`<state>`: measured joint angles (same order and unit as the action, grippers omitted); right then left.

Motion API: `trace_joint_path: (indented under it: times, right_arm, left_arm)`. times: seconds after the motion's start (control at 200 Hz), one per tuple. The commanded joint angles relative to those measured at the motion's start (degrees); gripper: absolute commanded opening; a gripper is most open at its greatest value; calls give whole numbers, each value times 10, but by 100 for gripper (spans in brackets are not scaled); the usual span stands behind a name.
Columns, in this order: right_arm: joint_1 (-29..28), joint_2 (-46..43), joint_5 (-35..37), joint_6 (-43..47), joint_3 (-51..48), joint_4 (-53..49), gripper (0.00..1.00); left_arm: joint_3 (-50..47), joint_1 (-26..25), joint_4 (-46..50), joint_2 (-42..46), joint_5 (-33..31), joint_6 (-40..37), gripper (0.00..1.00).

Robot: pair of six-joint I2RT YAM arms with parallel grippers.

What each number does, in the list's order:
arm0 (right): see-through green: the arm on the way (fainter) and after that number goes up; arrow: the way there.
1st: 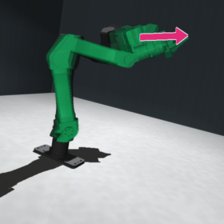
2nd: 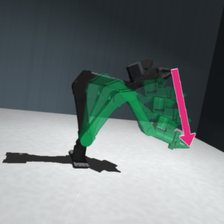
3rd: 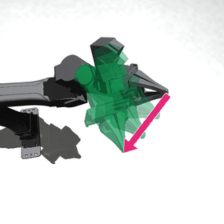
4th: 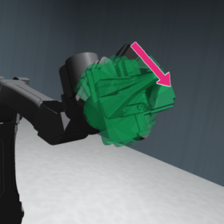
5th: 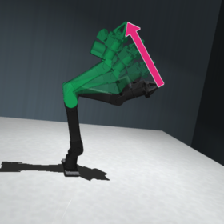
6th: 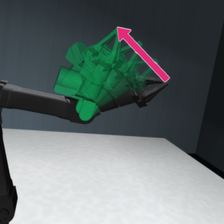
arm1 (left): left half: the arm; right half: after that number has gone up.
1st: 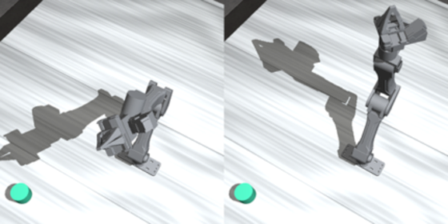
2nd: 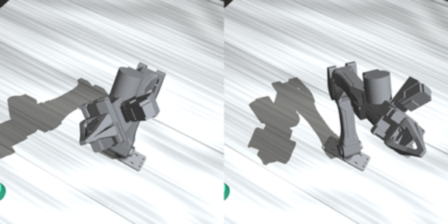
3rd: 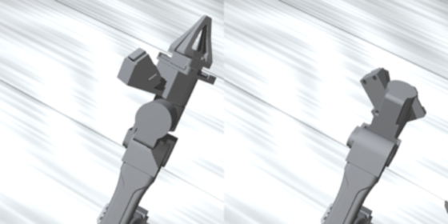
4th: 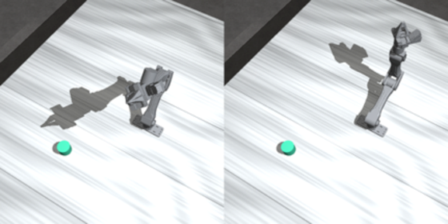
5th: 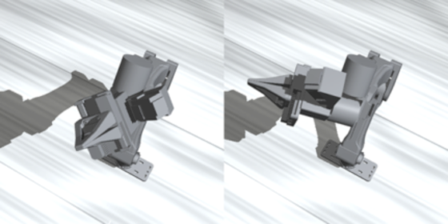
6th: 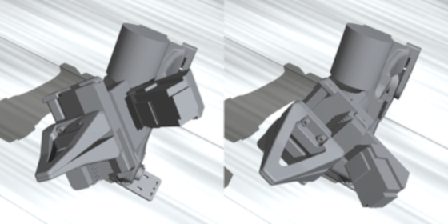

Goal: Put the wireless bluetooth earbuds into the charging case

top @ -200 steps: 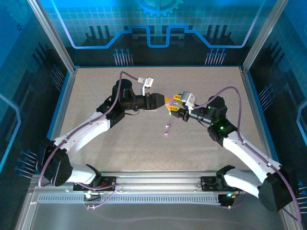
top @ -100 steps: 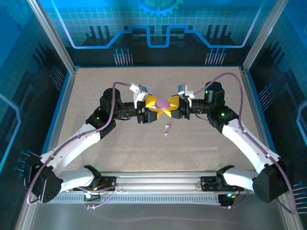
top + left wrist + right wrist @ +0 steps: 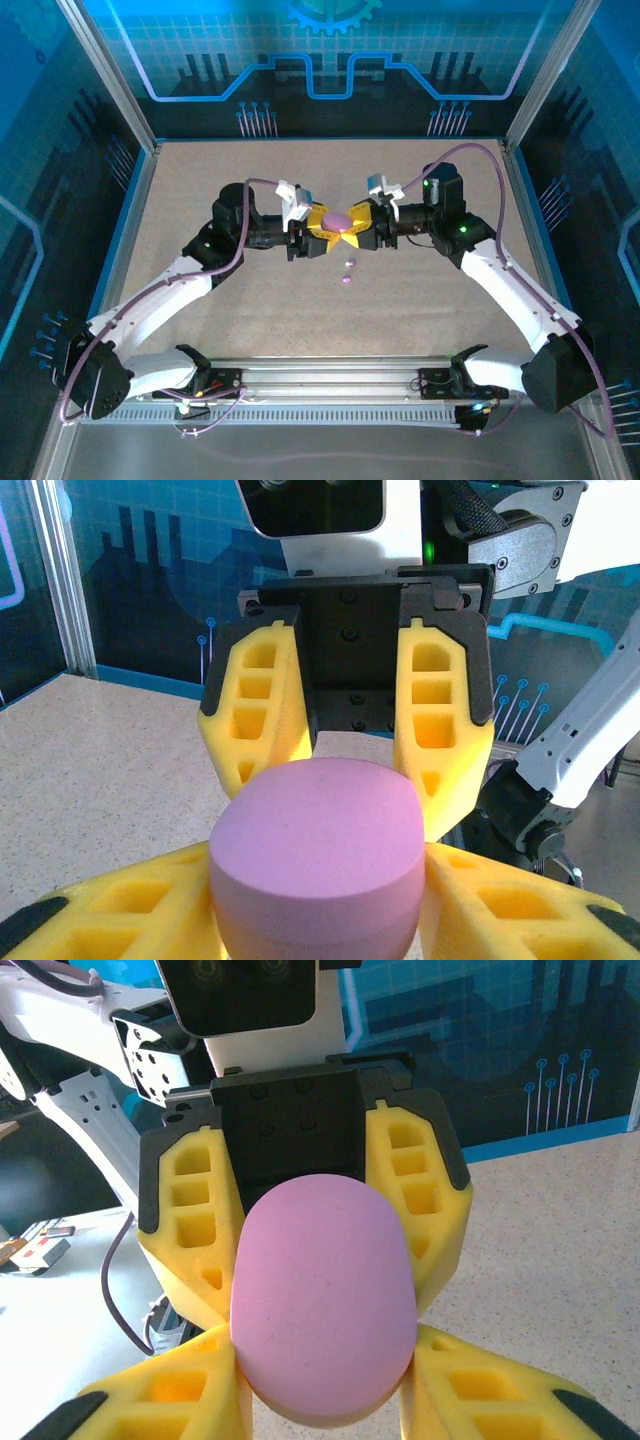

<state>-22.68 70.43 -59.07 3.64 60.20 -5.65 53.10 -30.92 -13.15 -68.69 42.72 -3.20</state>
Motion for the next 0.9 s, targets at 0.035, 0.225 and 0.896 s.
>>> trace_joint_path:
  times: [0.035, 0.225, 0.896]
  right_arm:
    - [8, 1, -9, 8, 16, -3, 37]
    - [9, 0, 8, 8, 17, -6, 40]
    - [34, -29, 132, -71, 3, 19, 52]
  left_arm:
    - [25, -2, 4, -9, 31, -7, 44]
    - [27, -2, 4, -14, 38, -3, 34]
    - [26, -1, 48, -10, 45, -25, 30]
